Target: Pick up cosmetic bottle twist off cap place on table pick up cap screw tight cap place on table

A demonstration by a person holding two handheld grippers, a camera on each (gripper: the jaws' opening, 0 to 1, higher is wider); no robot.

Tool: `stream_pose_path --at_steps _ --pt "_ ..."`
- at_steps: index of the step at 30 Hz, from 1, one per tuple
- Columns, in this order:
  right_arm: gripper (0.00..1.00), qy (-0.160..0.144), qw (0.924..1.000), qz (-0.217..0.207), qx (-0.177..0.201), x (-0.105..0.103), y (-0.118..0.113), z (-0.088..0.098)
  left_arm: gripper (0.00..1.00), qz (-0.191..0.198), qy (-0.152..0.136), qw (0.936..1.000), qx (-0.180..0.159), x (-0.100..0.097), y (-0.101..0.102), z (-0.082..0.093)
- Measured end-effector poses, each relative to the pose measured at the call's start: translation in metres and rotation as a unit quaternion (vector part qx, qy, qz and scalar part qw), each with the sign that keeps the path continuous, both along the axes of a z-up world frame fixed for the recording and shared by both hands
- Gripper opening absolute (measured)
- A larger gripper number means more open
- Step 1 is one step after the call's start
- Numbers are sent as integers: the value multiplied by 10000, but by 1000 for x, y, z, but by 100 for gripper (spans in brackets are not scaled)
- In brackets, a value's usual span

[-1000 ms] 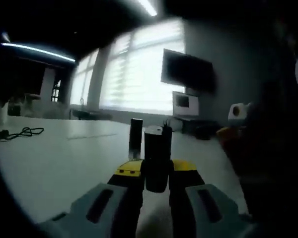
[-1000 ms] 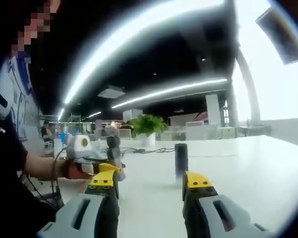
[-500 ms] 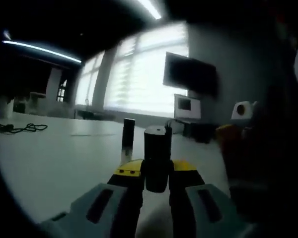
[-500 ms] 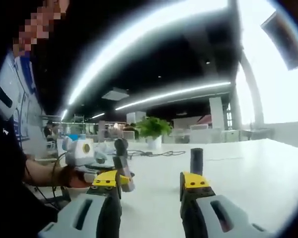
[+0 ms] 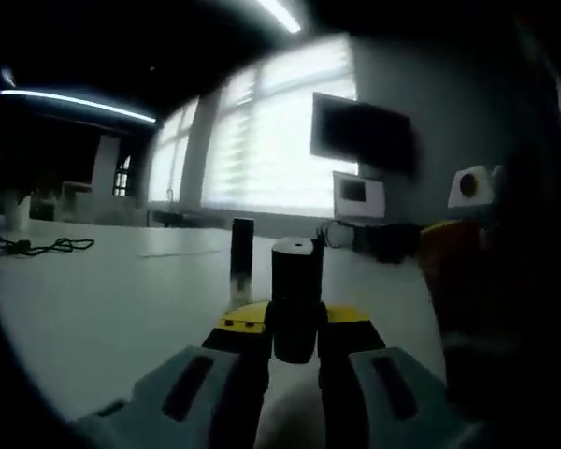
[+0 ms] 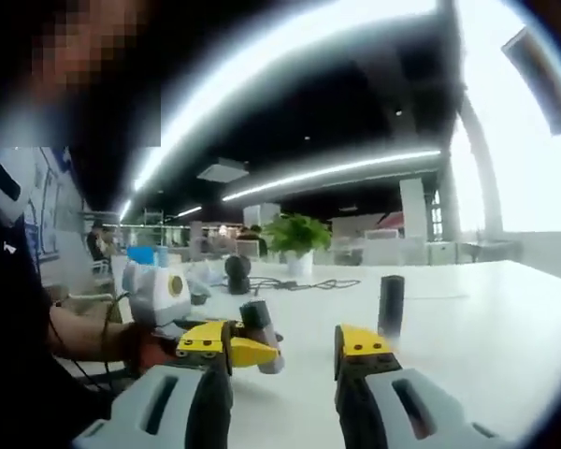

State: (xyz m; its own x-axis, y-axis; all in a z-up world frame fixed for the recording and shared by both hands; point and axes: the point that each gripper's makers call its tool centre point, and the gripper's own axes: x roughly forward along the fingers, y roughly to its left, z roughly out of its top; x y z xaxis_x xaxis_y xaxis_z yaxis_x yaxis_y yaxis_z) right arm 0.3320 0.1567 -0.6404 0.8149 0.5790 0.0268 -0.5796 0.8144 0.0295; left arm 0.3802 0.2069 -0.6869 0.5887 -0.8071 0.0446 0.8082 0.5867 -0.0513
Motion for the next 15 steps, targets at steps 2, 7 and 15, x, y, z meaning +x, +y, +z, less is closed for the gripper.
stream_pose_path --at_steps 2,7,15 --pt "38 28 10000 -28 -56 2 4 -2 10 113 37 9999 65 3 3 -3" --pt "31 108 9997 -123 -174 15 21 -8 10 175 155 9997 -39 8 6 -3" --pt "30 128 9991 -313 -264 29 33 -11 10 113 175 9995 249 15 -5 -10"
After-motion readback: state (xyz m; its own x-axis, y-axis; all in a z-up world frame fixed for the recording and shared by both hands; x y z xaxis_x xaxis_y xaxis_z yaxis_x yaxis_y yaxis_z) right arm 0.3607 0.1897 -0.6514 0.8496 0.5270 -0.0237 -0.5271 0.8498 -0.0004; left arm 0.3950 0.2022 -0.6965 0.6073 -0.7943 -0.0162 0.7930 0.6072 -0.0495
